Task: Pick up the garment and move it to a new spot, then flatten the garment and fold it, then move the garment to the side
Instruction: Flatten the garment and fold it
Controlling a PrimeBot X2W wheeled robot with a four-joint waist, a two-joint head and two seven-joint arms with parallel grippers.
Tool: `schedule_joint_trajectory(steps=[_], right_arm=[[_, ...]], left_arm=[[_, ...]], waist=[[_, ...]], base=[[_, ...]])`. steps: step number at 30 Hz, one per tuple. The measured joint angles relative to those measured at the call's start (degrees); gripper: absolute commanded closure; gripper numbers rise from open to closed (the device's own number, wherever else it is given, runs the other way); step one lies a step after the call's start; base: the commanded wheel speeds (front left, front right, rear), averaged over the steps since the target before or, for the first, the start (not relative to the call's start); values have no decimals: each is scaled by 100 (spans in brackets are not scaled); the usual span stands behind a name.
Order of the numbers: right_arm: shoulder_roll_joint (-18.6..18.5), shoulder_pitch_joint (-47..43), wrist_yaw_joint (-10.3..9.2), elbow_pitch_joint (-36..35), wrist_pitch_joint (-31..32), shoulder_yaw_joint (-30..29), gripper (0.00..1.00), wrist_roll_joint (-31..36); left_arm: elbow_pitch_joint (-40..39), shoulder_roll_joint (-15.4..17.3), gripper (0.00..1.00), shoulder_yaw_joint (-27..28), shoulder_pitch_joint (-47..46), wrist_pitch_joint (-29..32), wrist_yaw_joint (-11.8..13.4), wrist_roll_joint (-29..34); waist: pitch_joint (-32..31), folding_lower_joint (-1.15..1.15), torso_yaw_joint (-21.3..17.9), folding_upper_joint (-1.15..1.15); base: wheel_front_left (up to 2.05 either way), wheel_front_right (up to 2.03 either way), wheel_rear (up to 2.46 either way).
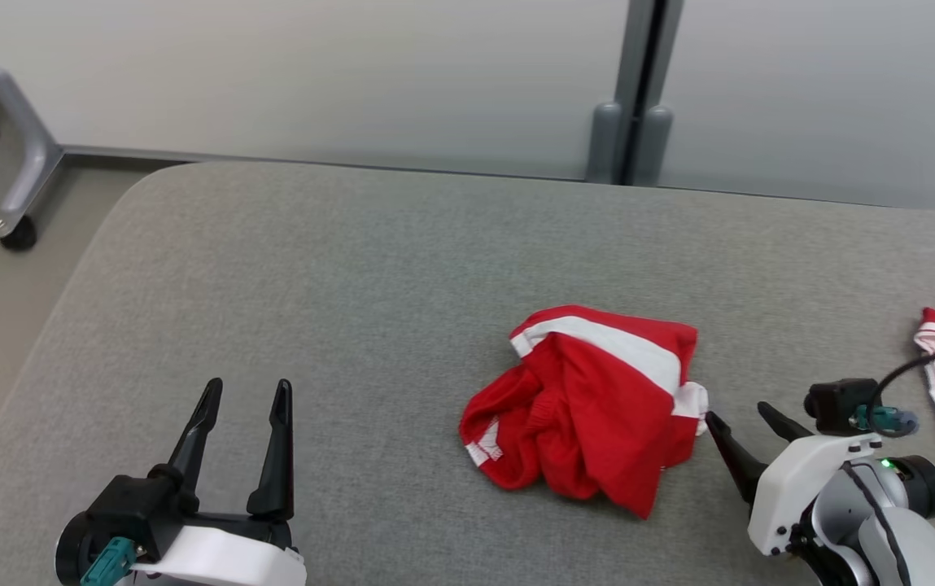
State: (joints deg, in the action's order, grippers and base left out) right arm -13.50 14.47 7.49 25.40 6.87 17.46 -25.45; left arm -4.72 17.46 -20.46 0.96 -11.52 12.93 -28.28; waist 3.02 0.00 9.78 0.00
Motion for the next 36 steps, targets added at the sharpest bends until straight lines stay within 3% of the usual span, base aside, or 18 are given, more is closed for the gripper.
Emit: schedule_joint_trajectory(steps=[9,13,14,15,16,26,36], right_arm=[[62,526,0,916,243,131,0,-307],[98,649,0,1137,234,290,0,-480],[94,681,0,1190,216,325,40,-490],[96,715,0,1236,191,354,67,-521],[98,737,0,1271,125,369,100,-541],[-208,903,0,1223,-581,319,100,-447],[-527,447,0,611,-849,-441,100,101]], left_arm=[[158,-32,0,-21,-158,-59,-77,-43],[218,-40,0,-27,-198,-65,-85,-51],[230,-40,0,-27,-215,-68,-85,-52],[238,-38,0,-23,-229,-69,-85,-53],[244,-36,0,-14,-232,-71,-83,-57],[276,-24,0,-12,-209,-88,-77,-109],[304,-14,0,-44,-138,-92,-78,-159]], waist=[[256,0,518,0],[305,0,577,0],[303,0,574,0],[298,0,564,0],[290,0,547,0],[134,0,98,0],[56,0,-524,0]], base=[[0,0,0],[0,0,0],[0,0,0],[0,0,0],[0,0,0],[0,0,0],[0,0,0]])
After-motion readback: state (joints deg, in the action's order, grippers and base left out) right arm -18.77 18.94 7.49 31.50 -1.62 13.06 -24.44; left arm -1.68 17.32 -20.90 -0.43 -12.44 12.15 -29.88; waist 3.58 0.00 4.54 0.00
